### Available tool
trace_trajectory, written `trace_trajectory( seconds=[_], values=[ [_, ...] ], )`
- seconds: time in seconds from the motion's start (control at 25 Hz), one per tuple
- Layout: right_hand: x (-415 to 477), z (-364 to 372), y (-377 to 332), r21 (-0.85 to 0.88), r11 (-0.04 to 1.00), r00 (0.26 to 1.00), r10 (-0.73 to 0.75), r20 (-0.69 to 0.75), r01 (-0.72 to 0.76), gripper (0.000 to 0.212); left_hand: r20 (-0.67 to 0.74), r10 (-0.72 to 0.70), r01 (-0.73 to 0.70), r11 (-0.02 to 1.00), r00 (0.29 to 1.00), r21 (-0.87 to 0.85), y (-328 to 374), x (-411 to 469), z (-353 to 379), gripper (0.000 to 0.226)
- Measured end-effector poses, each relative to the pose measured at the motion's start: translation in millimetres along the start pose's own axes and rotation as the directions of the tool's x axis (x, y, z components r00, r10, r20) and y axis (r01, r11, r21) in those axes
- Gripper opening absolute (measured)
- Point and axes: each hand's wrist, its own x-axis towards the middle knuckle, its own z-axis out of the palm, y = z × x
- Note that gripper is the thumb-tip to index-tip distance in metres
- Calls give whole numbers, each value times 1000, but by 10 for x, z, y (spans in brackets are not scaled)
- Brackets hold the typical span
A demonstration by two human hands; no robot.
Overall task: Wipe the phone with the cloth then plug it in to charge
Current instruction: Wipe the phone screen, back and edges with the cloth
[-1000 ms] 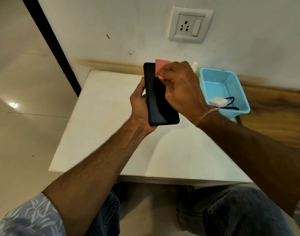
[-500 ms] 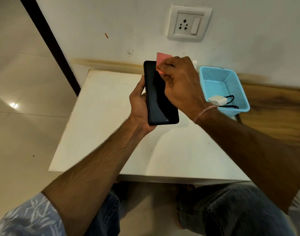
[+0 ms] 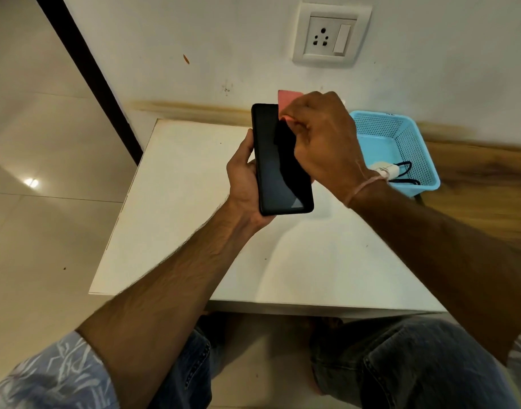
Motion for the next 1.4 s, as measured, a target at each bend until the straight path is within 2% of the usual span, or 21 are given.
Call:
trace_trajectory(
  seconds=[0.04, 0.2, 0.32, 0.4, 0.48, 0.56, 0.76, 0.84, 1.04, 1.28, 1.4],
  values=[
    [42, 32, -46, -2, 1000, 1000, 5, -5, -5, 24, -1, 4, -4, 1000, 1000, 2, -28, 4, 10, 50],
    [-95, 136, -323, 87, 977, 980, -198, 15, 196, 22, 4, 7, -6, 997, 1000, -72, -21, -1, -26, 46],
    [-251, 68, -248, 139, 951, 961, -278, -7, 276, 18, -3, 2, -2, 998, 1000, -58, 85, -9, -55, 50],
    [-206, 26, -99, 76, 975, 978, -209, -16, 210, 16, 14, -5, 5, 1000, 1000, -26, 97, -17, -25, 53],
    [-82, 22, -6, 28, 998, 998, -60, -10, 60, 18, 8, 1, -1, 1000, 1000, -28, 54, -14, 5, 48],
    [22, 65, -45, 9, 1000, 1000, -12, -26, 13, 22, 6, 9, -9, 999, 1000, -40, 15, -4, 24, 46],
    [-97, 135, -269, 96, 972, 974, -219, 54, 214, 23, 15, 28, -26, 994, 999, -108, 65, 6, -47, 51],
    [-176, 86, -194, 90, 962, 965, -260, 28, 256, 20, 15, 8, -7, 997, 1000, -74, 79, 9, -59, 54],
    [11, 78, -22, -4, 999, 999, -35, -24, 35, 21, 18, 17, -17, 1000, 1000, -22, 1, 33, -12, 46],
    [-42, 190, -231, 47, 975, 976, -219, 20, 217, 21, 27, 18, -16, 995, 999, -95, 28, 41, -66, 47],
    [-19, 114, -89, 14, 984, 983, -179, -36, 179, 17, 22, 20, -18, 999, 1000, -50, 48, 42, -67, 48]
  ],
)
